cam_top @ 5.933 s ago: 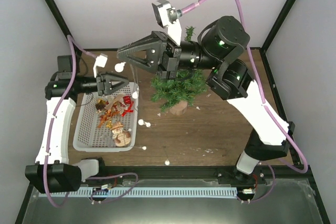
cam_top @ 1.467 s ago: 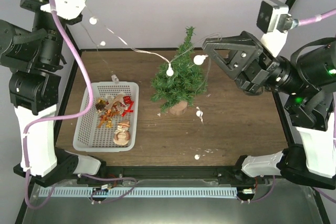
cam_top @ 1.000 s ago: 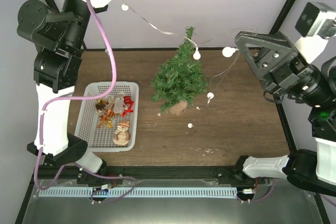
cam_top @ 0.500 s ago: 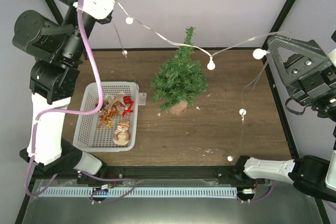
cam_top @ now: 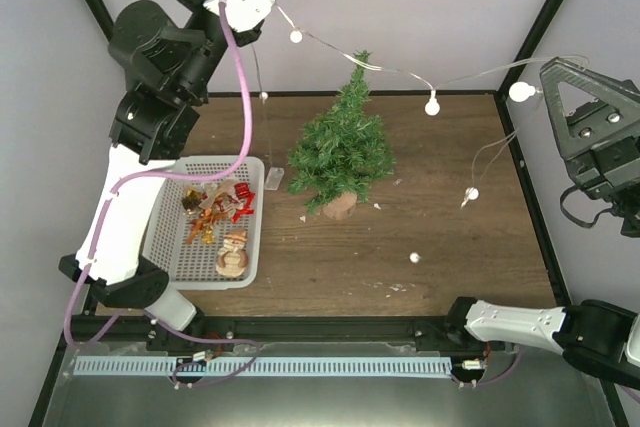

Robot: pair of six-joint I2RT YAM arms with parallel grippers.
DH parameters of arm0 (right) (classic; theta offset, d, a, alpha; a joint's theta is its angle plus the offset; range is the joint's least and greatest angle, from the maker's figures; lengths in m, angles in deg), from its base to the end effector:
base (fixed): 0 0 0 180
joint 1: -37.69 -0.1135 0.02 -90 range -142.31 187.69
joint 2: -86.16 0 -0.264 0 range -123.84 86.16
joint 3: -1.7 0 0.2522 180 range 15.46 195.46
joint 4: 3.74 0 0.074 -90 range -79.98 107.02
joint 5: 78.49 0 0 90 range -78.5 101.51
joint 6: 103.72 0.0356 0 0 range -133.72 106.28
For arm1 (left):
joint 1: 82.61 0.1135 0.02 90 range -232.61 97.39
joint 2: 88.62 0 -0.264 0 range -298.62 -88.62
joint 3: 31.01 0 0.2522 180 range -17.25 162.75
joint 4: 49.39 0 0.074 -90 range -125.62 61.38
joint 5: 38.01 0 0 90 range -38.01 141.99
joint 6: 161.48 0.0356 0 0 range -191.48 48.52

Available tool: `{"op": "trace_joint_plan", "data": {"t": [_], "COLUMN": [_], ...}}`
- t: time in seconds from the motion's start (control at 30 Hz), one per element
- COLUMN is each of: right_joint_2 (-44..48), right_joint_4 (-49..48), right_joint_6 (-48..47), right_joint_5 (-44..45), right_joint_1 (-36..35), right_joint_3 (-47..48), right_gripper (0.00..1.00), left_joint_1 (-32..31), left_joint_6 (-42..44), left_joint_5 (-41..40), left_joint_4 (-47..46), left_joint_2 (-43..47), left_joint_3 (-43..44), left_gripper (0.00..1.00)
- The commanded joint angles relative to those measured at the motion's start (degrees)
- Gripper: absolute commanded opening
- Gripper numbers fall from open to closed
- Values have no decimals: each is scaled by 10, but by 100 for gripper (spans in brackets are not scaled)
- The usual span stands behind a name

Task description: Decorate the small christmas tree

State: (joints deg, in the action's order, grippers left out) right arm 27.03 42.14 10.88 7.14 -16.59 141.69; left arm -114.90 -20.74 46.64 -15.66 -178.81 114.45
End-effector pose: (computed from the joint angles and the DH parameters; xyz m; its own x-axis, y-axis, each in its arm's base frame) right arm 0.0062 0.0132 0.6519 -0.0478 0.6444 -0.7632 -0.9085 0.2894 0.3014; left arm 0.2269 -0.1395 0.6250 0.5515 0.5634 -0.6151 0.0499 0.7138 0.6985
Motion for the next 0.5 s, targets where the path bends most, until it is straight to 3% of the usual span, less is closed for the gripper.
{"op": "trace_joint_plan", "data": {"t": [0.0, 0.47], "right_joint_2": [6, 41], "right_joint_4": [-3, -8], "right_joint_6": [-20, -48], "right_joint_5": [34, 135], "right_joint_1": [-5, -19], "right_joint_3": [-5, -59], "right_gripper": [1, 1], "left_joint_1": [-1, -1], "left_joint_6": [-6, -38], "left_joint_5": [-18, -30], "left_joint_4": [-39, -32], "left_joint_2": [-12, -64], "left_joint_3": [-7, 22], "left_gripper": [0, 0]}}
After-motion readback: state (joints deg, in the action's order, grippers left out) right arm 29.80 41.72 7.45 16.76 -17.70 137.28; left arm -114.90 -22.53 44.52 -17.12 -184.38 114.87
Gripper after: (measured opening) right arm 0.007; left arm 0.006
